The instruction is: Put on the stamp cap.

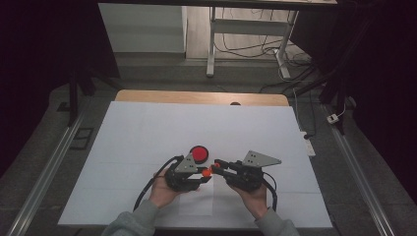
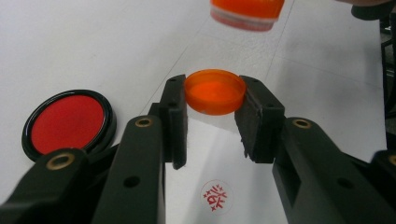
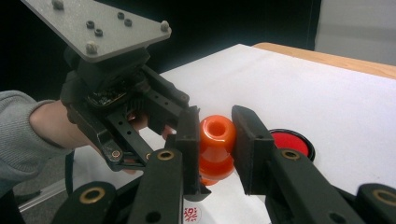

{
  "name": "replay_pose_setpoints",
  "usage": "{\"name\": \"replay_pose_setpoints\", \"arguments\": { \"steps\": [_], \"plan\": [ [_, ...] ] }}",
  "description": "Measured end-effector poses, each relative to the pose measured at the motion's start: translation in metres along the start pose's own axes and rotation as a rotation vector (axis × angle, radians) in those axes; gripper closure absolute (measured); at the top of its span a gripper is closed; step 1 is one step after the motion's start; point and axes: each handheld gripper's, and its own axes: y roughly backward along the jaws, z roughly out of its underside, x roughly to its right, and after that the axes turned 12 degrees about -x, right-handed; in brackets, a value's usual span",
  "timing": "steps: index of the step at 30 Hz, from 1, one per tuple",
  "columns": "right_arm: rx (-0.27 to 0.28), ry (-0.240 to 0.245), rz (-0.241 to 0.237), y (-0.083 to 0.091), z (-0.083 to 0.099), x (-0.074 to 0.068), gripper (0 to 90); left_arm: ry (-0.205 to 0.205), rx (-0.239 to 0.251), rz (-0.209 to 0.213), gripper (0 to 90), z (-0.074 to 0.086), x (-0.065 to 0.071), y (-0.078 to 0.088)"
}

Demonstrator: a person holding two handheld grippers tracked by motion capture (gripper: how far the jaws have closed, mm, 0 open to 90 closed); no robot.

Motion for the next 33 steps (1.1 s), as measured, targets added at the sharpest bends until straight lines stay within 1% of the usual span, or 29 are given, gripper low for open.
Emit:
{"name": "replay_pose_setpoints", "arguments": {
  "steps": [10,12,18,21,29,33],
  "plan": [
    [-0.006,0.002,-0.004,-0.0014,0.0008,-0.0002,73.2,-0.022,-0.013,0.0,64.8,-0.0046,0.004,-0.0056],
    [-0.005,0.003,-0.003,-0.0013,0.0007,-0.0002,73.3,-0.017,-0.008,0.001,64.8,-0.0053,0.0049,-0.0064],
    [-0.01,0.005,-0.005,-0.0024,0.001,-0.0011,73.2,-0.027,-0.01,0.002,64.8,-0.0075,0.0059,-0.0071],
    [-0.011,0.006,-0.003,-0.0029,0.0012,-0.0013,73.2,-0.019,-0.002,0.005,64.7,-0.0084,0.0068,-0.0082],
    [-0.017,0.004,-0.004,-0.0045,0.0028,-0.0009,73.2,-0.029,-0.011,0.0,64.8,-0.0094,0.0073,-0.0092],
    [-0.021,0.007,0.008,-0.0052,0.0037,-0.0012,73.3,-0.025,-0.006,0.0,64.7,-0.009,0.0067,-0.0081]
  ]
}}
